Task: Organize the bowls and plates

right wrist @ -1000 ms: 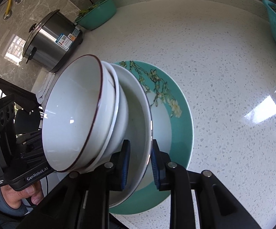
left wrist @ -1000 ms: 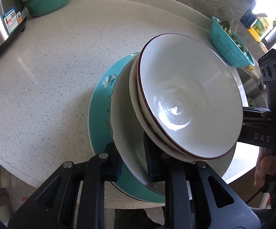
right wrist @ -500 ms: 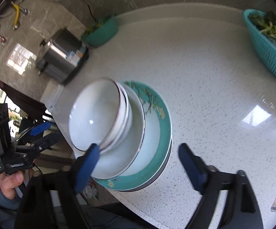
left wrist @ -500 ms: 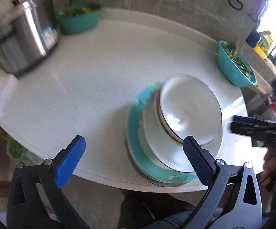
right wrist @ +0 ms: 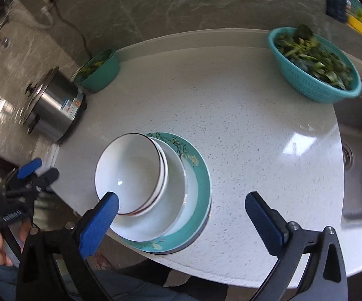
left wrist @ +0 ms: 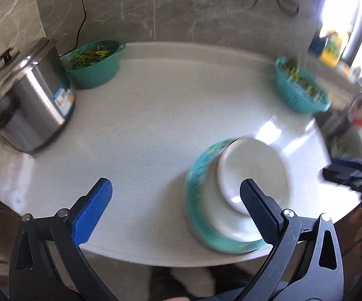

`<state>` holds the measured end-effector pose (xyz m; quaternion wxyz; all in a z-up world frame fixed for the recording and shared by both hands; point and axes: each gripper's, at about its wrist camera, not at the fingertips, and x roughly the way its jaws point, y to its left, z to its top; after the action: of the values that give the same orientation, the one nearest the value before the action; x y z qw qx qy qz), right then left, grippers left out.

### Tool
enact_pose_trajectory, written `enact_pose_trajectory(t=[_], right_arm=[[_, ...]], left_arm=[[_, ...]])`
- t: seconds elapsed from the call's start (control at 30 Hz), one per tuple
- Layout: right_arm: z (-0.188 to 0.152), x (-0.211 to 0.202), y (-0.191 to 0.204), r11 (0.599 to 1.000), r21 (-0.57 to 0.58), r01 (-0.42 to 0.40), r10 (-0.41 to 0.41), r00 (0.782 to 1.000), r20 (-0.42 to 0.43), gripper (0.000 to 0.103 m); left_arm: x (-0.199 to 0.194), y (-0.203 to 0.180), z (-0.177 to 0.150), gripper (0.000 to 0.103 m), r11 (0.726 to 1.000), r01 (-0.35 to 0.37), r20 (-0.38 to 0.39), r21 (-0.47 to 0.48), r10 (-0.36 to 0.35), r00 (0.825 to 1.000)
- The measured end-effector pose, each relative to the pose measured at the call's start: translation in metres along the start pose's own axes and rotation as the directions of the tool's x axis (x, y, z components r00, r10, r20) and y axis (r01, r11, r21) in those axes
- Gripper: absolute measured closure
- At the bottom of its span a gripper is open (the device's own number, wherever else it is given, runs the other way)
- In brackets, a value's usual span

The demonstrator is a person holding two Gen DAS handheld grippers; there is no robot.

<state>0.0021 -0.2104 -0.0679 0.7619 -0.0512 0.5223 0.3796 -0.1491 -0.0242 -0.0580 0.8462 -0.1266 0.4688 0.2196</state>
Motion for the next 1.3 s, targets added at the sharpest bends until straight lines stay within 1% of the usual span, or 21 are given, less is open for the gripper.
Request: enact_pose_trajectory(t=[0.03,0.07,0.1,0.13,0.17,0.2,0.23,0.27,0.33,0.37,0.43,0.5,0.57,0.67,0.77,0.87,0.97,1.17,1.3], right_arm=[[-0.003,-0.003,0.006,0.999,0.036,0.004,-0.004,1.0,0.012,0.0],[-0.006,-0.006,0.013,0.998,0.065,0.002,-0.004,0.999,0.033,0.0],[-0.009,-0.009,0.02,0.995,0.093,0.022,-0.027,0.998,0.054,0.0],[-0.012,-0.012,0.027,0.99,0.127,0.054,-0.063,0.995,0.072,0.0],[-0.014,-0.014,0.032,0.986,0.151,0.071,-0.083,0.993,0.08,0.0],[-0.017,-0.016,0.037,0.98,0.179,0.085,-0.101,0.991,0.083,0.0],[-0.02,-0.017,0.042,0.975,0.203,0.092,-0.111,0.991,0.08,0.0],[-0.023,-0.018,0.047,0.972,0.213,0.099,-0.117,0.99,0.073,0.0],[-0.028,-0.019,0.057,0.969,0.207,0.136,-0.149,0.988,0.046,0.0],[-0.031,-0.02,0.061,0.968,0.205,0.141,-0.154,0.987,0.044,0.0],[-0.032,-0.023,0.063,0.967,0.219,0.129,-0.142,0.989,0.044,0.0],[-0.033,-0.024,0.063,0.961,0.235,0.143,-0.154,0.988,0.028,0.0],[-0.034,-0.029,0.065,0.962,0.235,0.141,-0.154,0.987,0.039,0.0],[-0.036,-0.035,0.067,0.961,0.235,0.147,-0.162,0.986,0.045,0.0],[-0.035,-0.038,0.067,0.956,0.249,0.153,-0.168,0.985,0.039,0.0],[-0.033,-0.039,0.07,0.955,0.244,0.167,-0.181,0.983,0.034,0.0],[-0.034,-0.04,0.074,0.951,0.233,0.203,-0.218,0.975,0.038,0.0],[-0.034,-0.041,0.077,0.943,0.23,0.24,-0.256,0.966,0.039,0.0],[-0.036,-0.039,0.075,0.937,0.245,0.248,-0.263,0.964,0.03,0.0]], left_arm=[[0.006,-0.001,0.0,0.0,1.0,-0.01,-0.022,0.02,0.01,1.0],[0.011,0.002,-0.001,0.0,0.999,0.005,-0.043,0.045,-0.003,0.999],[0.014,0.006,-0.003,0.0,0.998,0.032,-0.061,0.06,-0.028,0.998],[0.019,0.008,-0.004,0.0,0.994,0.082,-0.099,0.066,-0.075,0.992],[0.023,0.01,-0.004,0.0,0.99,0.126,-0.131,0.059,-0.118,0.984],[0.027,0.014,-0.004,0.0,0.984,0.173,-0.161,0.034,-0.165,0.973],[0.03,0.018,-0.003,0.0,0.979,0.202,-0.182,0.017,-0.196,0.964],[0.032,0.019,-0.002,0.0,0.98,0.2,-0.192,0.023,-0.192,0.962],[0.032,0.016,0.0,0.0,0.988,0.135,-0.185,0.079,-0.118,0.976],[0.031,0.015,0.001,0.0,0.988,0.121,-0.179,0.095,-0.103,0.979],[0.029,0.016,0.002,0.0,0.987,0.134,-0.183,0.091,-0.116,0.976],[0.029,0.018,0.004,0.0,0.987,0.137,-0.189,0.086,-0.119,0.975],[0.026,0.015,0.005,0.0,0.987,0.126,-0.185,0.099,-0.106,0.977],[0.018,0.009,0.006,0.0,0.986,0.137,-0.172,0.093,-0.12,0.978],[0.006,0.005,0.003,0.0,0.985,0.133,-0.161,0.11,-0.114,0.98],[0.002,0.004,0.004,0.0,0.984,0.137,-0.153,0.11,-0.12,0.981],[-0.004,0.002,0.006,0.0,0.985,0.131,-0.14,0.115,-0.114,0.984],[-0.007,0.005,0.013,0.0,0.985,0.122,-0.131,0.12,-0.106,0.986],[-0.008,0.003,0.016,0.0,0.986,0.116,-0.127,0.12,-0.1,0.987]])
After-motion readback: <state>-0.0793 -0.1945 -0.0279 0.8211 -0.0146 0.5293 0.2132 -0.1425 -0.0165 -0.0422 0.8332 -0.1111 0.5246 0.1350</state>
